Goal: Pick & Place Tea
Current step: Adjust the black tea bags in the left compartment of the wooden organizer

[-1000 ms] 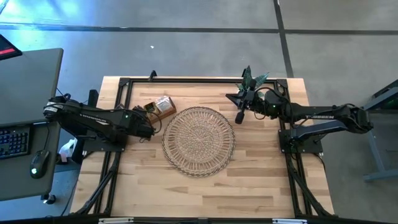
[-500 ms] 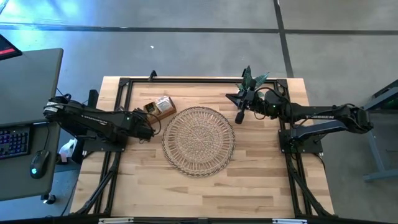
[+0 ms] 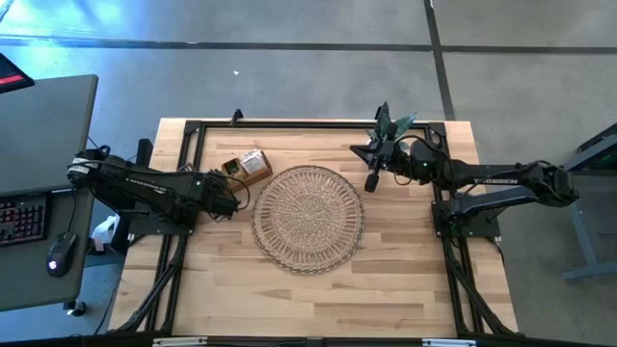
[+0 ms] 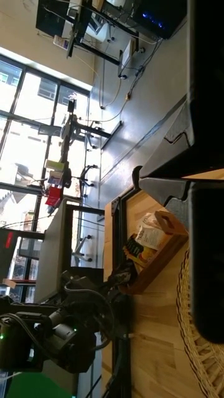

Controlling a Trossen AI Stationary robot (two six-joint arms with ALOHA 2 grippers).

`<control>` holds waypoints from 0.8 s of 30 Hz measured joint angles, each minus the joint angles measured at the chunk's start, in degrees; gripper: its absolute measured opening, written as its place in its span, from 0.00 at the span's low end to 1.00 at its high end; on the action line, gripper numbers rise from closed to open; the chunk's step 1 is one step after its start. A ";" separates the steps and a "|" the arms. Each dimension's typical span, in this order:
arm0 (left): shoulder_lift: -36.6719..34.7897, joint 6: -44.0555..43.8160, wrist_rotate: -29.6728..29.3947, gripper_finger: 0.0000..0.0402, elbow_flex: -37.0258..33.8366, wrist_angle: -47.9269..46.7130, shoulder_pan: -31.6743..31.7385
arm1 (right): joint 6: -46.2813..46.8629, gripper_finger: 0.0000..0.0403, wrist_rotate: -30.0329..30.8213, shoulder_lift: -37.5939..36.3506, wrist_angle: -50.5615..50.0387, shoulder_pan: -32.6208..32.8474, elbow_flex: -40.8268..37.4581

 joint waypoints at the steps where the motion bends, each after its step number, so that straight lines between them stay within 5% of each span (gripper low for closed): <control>1: 0.00 0.59 0.03 0.07 0.00 0.01 0.00 | 0.00 0.01 0.00 0.00 0.00 0.02 0.00; 11: 0.00 -1.63 -4.13 0.33 0.04 -0.09 0.00 | 0.00 0.01 0.00 0.00 0.00 0.01 0.00; 24: -0.04 -5.24 -1.32 0.34 1.41 -2.39 -0.02 | 0.44 0.01 -0.57 0.31 0.69 0.01 0.00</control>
